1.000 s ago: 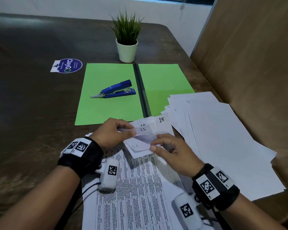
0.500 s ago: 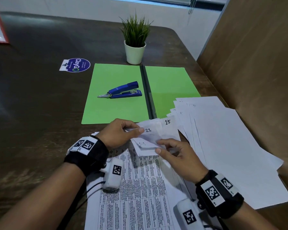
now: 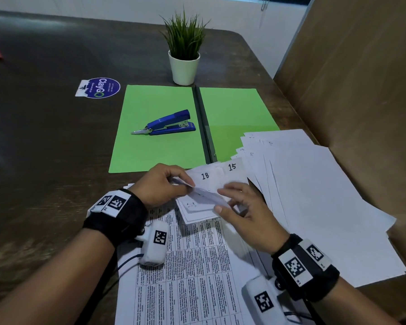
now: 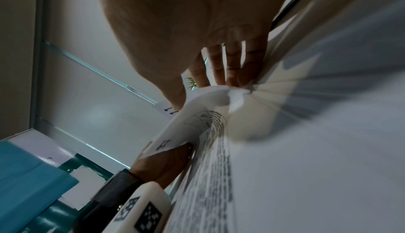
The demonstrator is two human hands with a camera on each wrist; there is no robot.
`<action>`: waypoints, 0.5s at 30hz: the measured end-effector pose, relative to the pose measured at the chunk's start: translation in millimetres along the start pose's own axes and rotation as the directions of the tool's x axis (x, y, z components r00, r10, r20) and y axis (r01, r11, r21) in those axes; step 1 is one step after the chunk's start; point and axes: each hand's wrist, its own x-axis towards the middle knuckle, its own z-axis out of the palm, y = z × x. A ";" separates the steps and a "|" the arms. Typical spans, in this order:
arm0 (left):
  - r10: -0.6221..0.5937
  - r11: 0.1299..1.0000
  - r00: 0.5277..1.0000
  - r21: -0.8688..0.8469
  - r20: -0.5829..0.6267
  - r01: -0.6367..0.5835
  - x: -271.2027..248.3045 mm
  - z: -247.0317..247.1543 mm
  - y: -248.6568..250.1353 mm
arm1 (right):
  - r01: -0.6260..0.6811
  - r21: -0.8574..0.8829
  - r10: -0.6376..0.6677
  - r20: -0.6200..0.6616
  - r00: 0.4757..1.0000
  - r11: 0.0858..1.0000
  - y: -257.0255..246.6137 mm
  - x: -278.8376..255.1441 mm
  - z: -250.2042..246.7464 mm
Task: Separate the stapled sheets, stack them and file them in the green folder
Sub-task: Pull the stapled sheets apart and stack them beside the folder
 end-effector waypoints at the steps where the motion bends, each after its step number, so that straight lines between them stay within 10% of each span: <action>1: 0.010 1.000 1.000 -0.009 -0.006 -0.010 0.4 0.0 -1.0 | 0.003 -0.016 -0.003 -0.002 1.000 1.000 -0.3 -0.1 -0.2; 15: 0.034 0.993 0.999 -0.114 0.008 -0.033 0.6 -2.0 -4.7 | -0.112 -0.102 0.097 -0.140 0.985 0.988 -16.5 27.1 13.1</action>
